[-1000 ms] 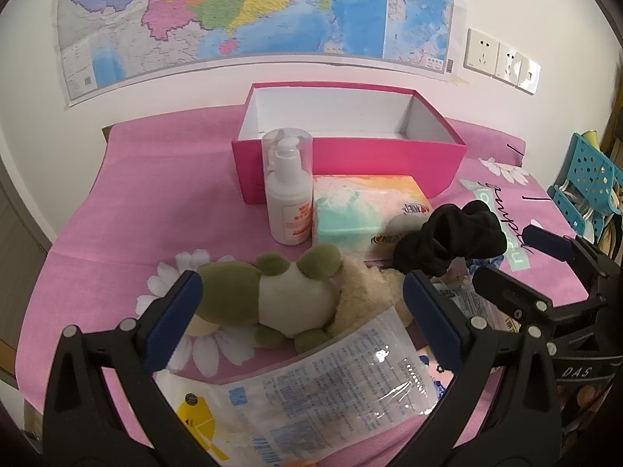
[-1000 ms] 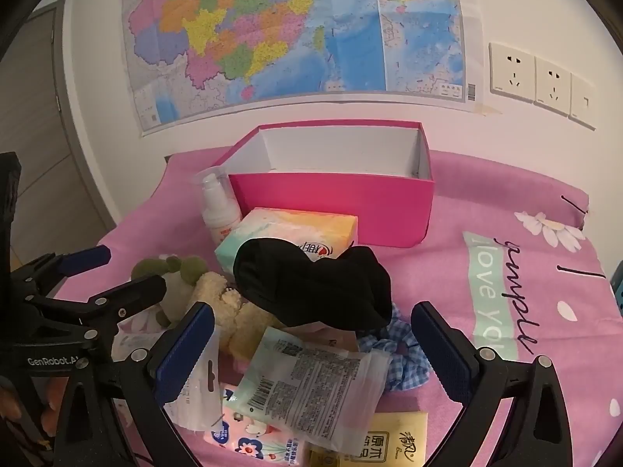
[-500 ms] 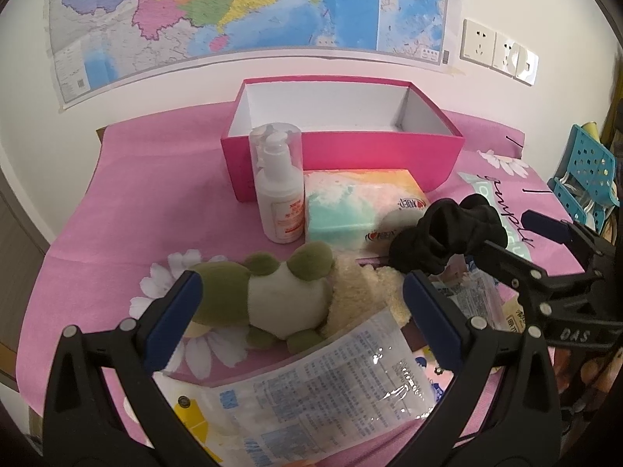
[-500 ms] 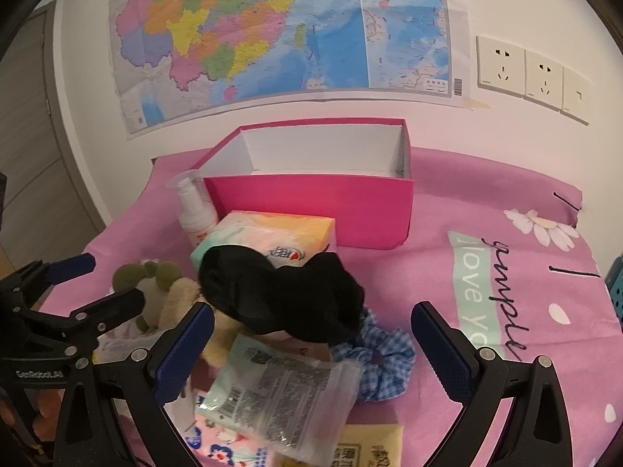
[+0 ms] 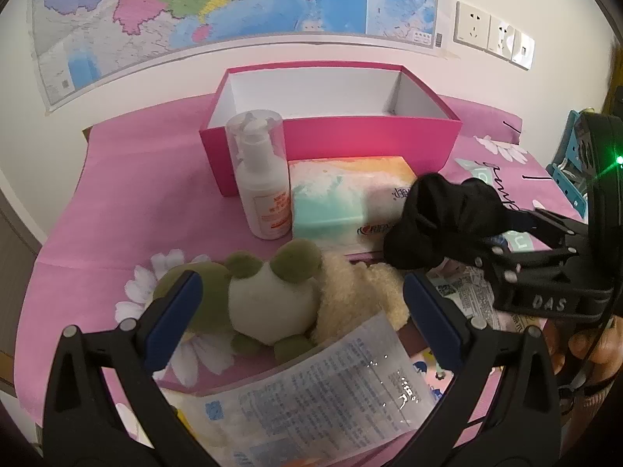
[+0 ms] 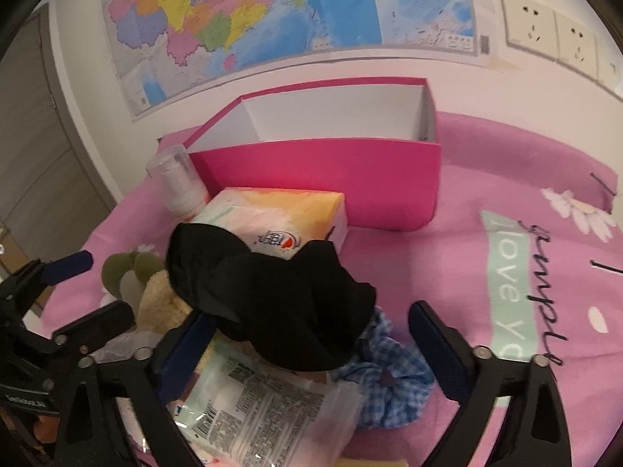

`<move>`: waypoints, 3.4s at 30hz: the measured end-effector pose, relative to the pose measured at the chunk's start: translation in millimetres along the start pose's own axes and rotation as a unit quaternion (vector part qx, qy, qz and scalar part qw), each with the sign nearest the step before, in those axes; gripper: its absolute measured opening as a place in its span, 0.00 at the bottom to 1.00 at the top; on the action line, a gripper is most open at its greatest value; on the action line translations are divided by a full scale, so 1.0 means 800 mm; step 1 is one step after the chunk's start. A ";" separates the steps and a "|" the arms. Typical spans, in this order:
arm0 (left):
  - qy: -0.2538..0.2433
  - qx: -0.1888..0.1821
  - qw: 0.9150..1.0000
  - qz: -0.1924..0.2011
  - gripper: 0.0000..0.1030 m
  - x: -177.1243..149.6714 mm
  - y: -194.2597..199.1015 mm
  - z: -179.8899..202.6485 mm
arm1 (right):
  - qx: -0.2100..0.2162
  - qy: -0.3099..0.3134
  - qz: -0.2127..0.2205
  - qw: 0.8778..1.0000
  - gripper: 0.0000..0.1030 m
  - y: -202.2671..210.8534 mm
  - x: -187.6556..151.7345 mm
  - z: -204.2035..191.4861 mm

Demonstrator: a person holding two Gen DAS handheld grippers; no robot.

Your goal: Organize soft objects

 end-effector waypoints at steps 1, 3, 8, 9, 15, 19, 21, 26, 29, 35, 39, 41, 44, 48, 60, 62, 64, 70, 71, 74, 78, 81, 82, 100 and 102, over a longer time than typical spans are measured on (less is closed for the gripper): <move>0.001 -0.004 1.000 -0.004 1.00 0.000 -0.001 0.000 | 0.010 -0.002 0.000 1.000 0.76 -0.001 0.001 0.001; -0.002 -0.005 1.000 -0.009 1.00 0.001 -0.004 0.000 | 0.021 -0.003 -0.003 1.000 0.62 -0.004 0.002 0.001; -0.023 -0.010 1.000 -0.014 0.99 0.008 -0.012 0.003 | 0.031 -0.007 -0.001 0.999 0.26 -0.003 0.001 0.005; -0.028 -0.019 0.999 -0.010 0.98 0.010 -0.013 0.006 | 0.033 -0.008 0.003 0.999 0.23 -0.001 0.001 0.005; -0.046 -0.062 0.997 -0.005 0.89 0.024 -0.018 0.027 | 0.031 -0.008 0.014 0.999 0.27 0.008 0.007 0.009; -0.064 -0.079 0.995 -0.017 0.78 0.028 -0.028 0.043 | 0.018 -0.005 0.031 0.999 0.75 0.012 0.013 0.009; -0.063 -0.089 0.994 -0.027 0.70 0.030 -0.034 0.045 | 0.021 0.008 0.041 0.999 0.73 0.015 0.018 0.006; -0.063 -0.115 0.990 -0.055 0.46 0.033 -0.052 0.050 | 0.042 0.022 0.040 0.998 0.54 0.002 0.034 0.007; -0.062 -0.142 0.985 -0.075 0.36 0.033 -0.060 0.054 | 0.056 0.031 0.033 0.997 0.23 -0.005 0.037 0.005; -0.054 -0.202 0.975 -0.073 0.23 0.047 -0.051 0.062 | 0.095 0.027 0.047 0.994 0.12 0.008 0.040 0.002; -0.070 -0.200 0.977 -0.039 0.22 0.072 -0.030 0.069 | 0.106 0.043 0.072 0.991 0.08 0.033 0.057 -0.009; -0.071 -0.199 0.977 -0.020 0.22 0.091 -0.019 0.069 | 0.106 0.052 0.087 0.989 0.08 0.045 0.070 -0.014; -0.074 -0.187 0.980 0.003 0.22 0.120 -0.011 0.068 | 0.102 0.063 0.109 0.987 0.08 0.058 0.093 -0.019; -0.072 -0.171 0.982 0.026 0.22 0.162 -0.012 0.062 | 0.099 0.068 0.133 0.984 0.08 0.066 0.128 -0.017; -0.048 -0.109 0.993 -0.016 0.22 0.220 -0.095 0.056 | 0.057 0.040 0.135 0.988 0.08 0.006 0.203 0.020; -0.044 -0.096 0.994 -0.025 0.23 0.219 -0.105 0.054 | 0.045 0.029 0.126 0.991 0.08 -0.010 0.203 0.028; -0.045 -0.093 0.994 -0.029 0.27 0.215 -0.106 0.052 | 0.033 0.014 0.106 0.994 0.11 -0.028 0.202 0.038; -0.053 -0.075 0.996 0.013 0.45 0.205 -0.074 0.035 | -0.007 -0.003 0.077 0.997 0.34 -0.045 0.183 0.059; -0.051 -0.074 0.996 0.019 0.45 0.203 -0.067 0.029 | -0.007 -0.002 0.078 0.997 0.35 -0.042 0.181 0.061; -0.043 -0.078 0.996 0.031 0.45 0.199 -0.054 0.015 | -0.005 0.007 0.064 0.998 0.35 -0.039 0.168 0.064; -0.034 -0.081 0.996 0.033 0.45 0.190 -0.047 0.002 | -0.029 -0.002 0.065 0.997 0.35 -0.033 0.151 0.075; -0.031 -0.088 0.995 0.029 0.45 0.186 -0.047 0.000 | -0.031 -0.055 0.085 0.994 0.35 -0.023 0.145 0.101; -0.030 -0.089 0.995 0.029 0.45 0.185 -0.047 -0.001 | -0.027 -0.072 0.074 0.994 0.37 -0.028 0.142 0.110; -0.043 -0.123 0.991 0.017 0.45 0.102 0.004 -0.032 | 0.062 -0.065 0.060 0.994 0.43 0.004 0.104 0.077; -0.040 -0.131 0.991 0.010 0.46 0.081 0.011 -0.039 | 0.084 -0.041 0.055 0.994 0.45 0.023 0.091 0.061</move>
Point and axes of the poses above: each gripper's, at about its wrist camera, not at the fingertips, and y roughly against the way its jaws point, z to its right, x to its top, the point moved 3 cm from there along -y, roughly the way its jaws point, and after that the axes turned 1 degree about x, right-handed, at the moved point
